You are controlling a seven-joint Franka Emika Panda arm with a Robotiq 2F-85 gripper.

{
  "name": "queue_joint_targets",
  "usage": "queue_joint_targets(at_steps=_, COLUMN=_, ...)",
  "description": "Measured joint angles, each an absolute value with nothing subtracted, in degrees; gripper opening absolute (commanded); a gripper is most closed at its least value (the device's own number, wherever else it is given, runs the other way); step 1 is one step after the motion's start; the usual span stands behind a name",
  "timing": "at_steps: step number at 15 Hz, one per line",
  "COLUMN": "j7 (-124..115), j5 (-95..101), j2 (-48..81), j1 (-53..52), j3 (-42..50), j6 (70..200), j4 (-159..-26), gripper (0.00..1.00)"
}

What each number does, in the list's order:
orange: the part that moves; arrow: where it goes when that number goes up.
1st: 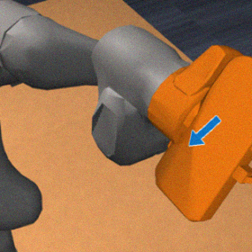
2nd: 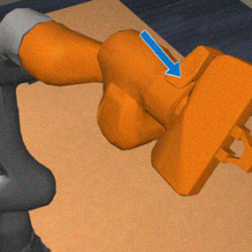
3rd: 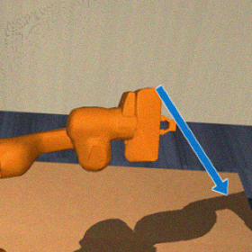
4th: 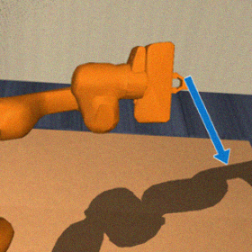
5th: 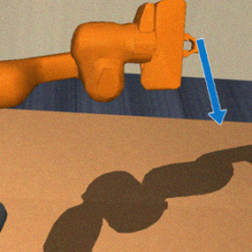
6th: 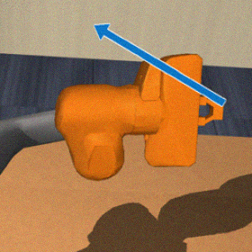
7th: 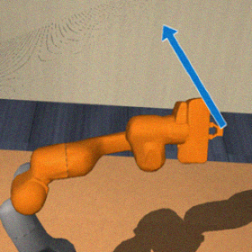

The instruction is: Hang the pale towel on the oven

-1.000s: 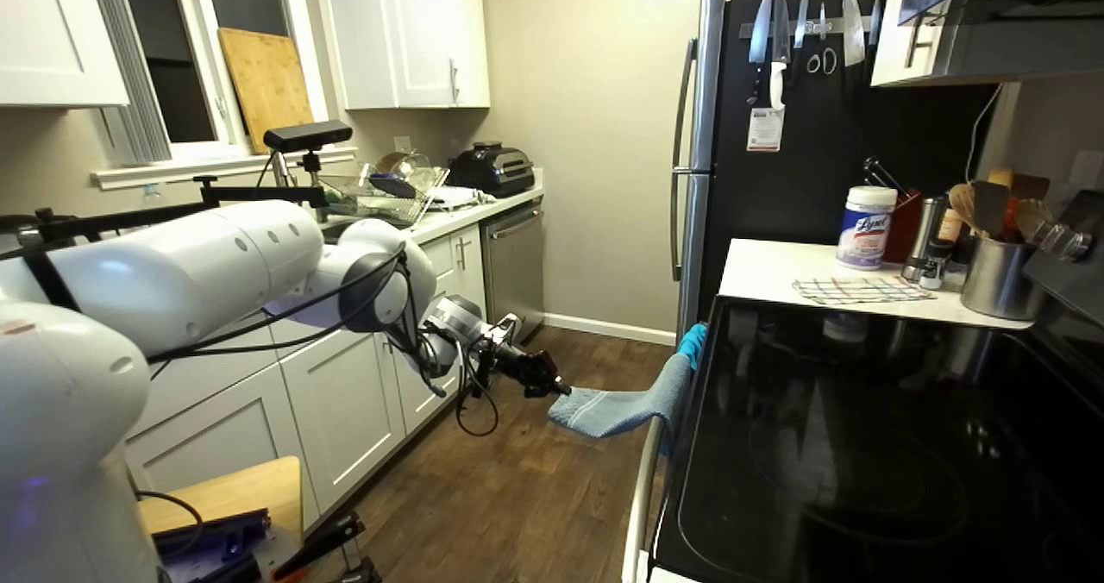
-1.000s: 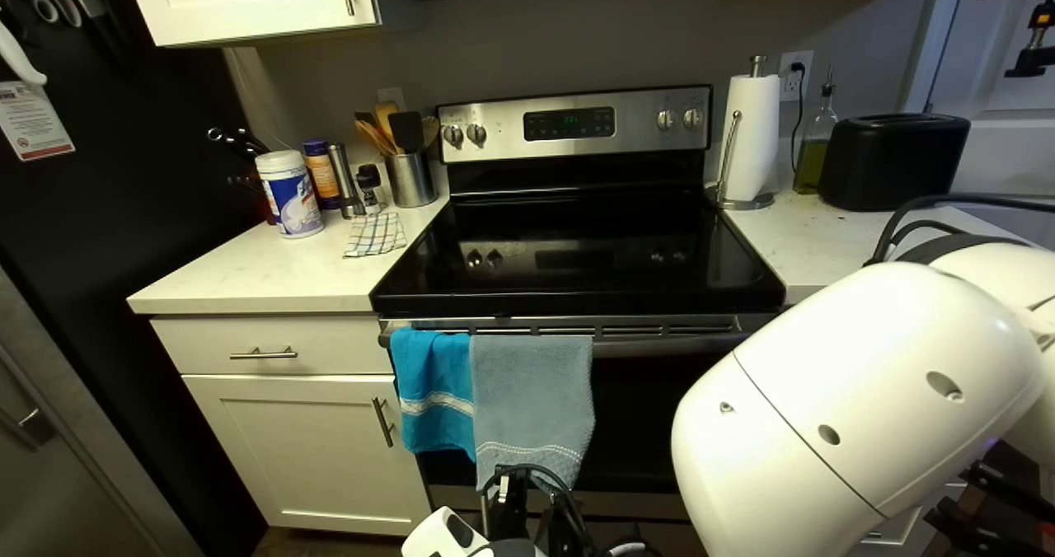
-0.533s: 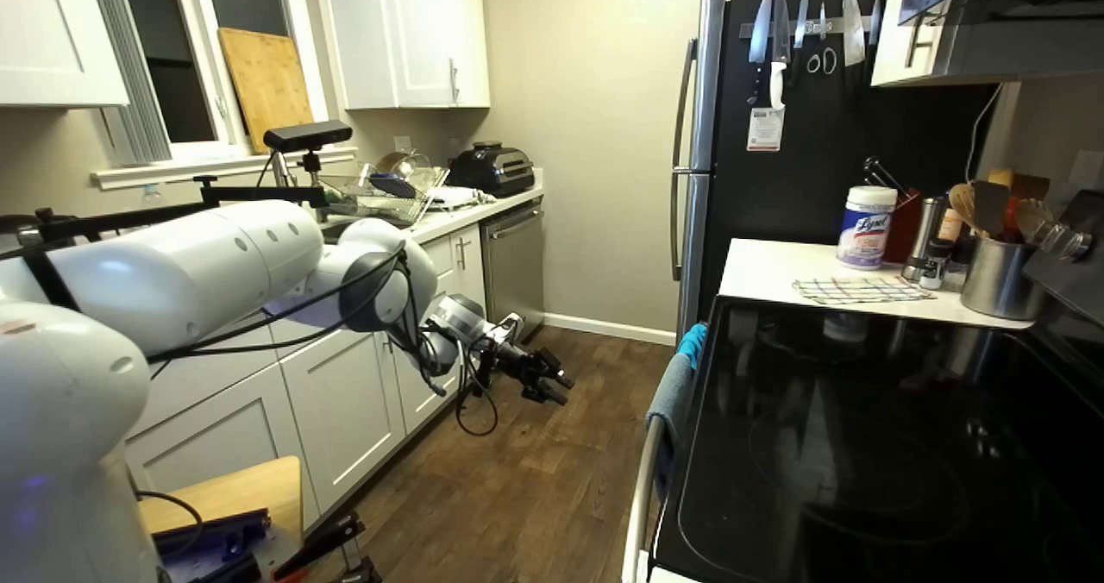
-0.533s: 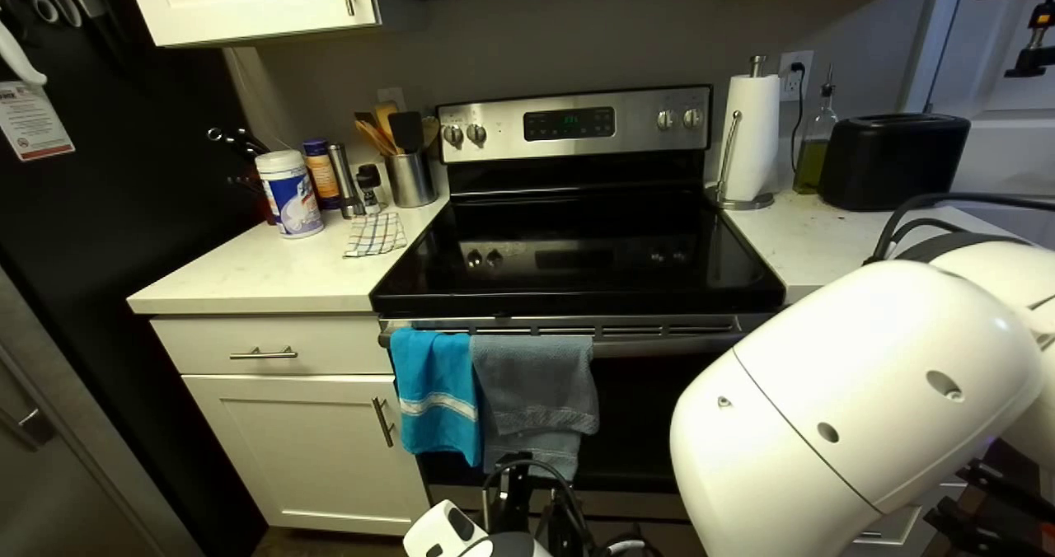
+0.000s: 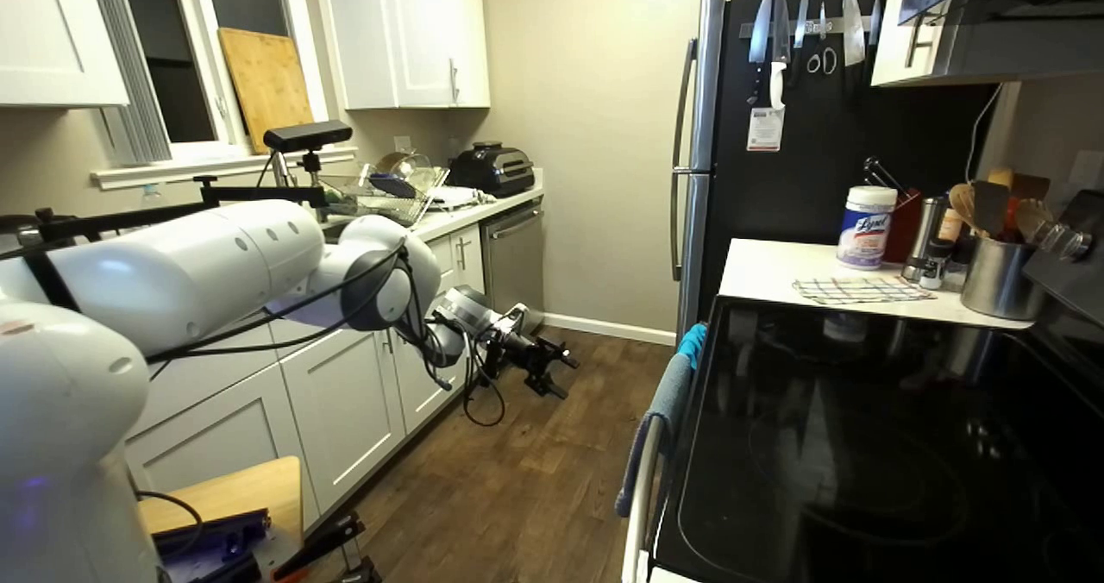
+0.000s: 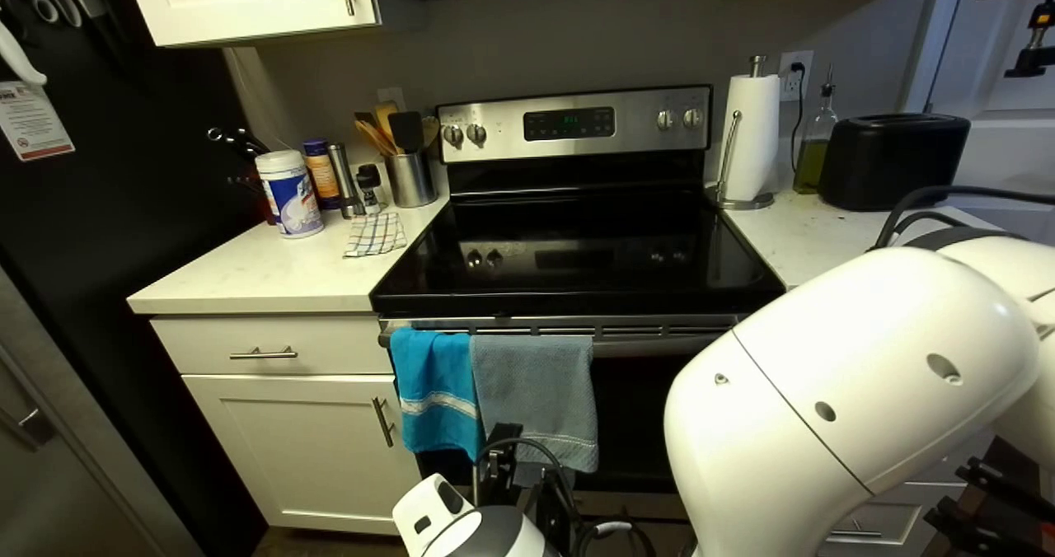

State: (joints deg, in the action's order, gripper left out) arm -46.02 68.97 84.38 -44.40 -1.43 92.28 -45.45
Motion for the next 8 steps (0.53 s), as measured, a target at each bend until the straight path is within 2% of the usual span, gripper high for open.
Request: queue_joint_targets(at_steps=8, j7=-45.2, j5=67.5, j2=84.0, j1=-43.3, j3=-1.1, j6=92.2, j4=-42.5, gripper=1.00)
